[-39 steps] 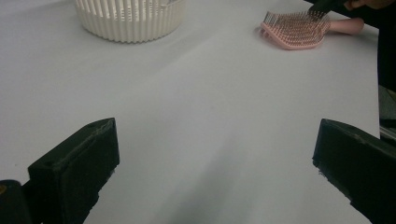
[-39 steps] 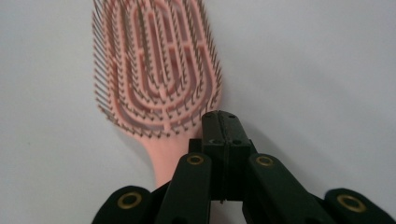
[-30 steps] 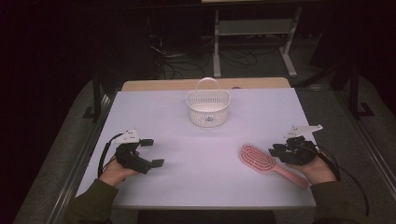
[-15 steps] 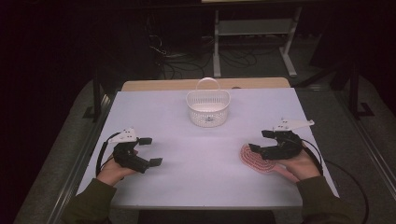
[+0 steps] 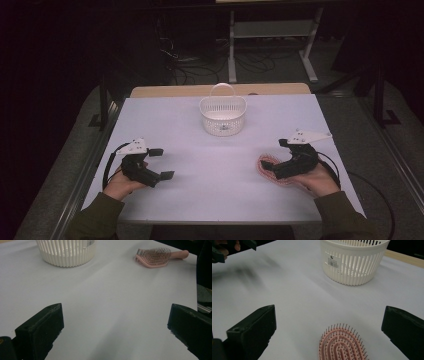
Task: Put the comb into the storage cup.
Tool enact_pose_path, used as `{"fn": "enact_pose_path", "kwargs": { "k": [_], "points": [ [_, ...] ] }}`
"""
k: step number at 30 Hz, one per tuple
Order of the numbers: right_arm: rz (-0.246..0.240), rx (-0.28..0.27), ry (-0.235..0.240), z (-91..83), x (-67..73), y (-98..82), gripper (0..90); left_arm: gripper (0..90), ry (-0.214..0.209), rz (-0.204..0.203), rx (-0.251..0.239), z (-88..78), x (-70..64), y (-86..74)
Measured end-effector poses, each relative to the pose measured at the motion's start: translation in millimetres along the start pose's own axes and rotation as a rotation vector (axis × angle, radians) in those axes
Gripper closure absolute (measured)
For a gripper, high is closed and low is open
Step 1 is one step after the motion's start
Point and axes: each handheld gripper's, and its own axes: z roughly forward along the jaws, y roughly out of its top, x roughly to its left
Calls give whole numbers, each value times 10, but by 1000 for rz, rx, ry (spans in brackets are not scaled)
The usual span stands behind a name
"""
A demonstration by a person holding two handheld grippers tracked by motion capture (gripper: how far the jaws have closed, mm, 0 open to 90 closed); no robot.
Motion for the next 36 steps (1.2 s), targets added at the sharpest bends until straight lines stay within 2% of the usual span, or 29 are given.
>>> {"fn": "enact_pose_path", "kwargs": {
  "k": [15, 19, 23, 36],
  "points": [
    [-25, 12, -4, -35, 19, 24, 0, 1, 4, -8, -17, -8, 19, 6],
    [-40, 35, 2, -60, 10, 19, 2, 0, 8, -2, -8, 10, 15, 4],
    [-60, 58, -8, -90, -16, 22, 2, 0, 7, 5, -4, 12, 9, 7],
    [-61, 76, -35, -251, -132, -6, 2, 1, 4, 4, -2, 23, 13, 9]
  ]
}}
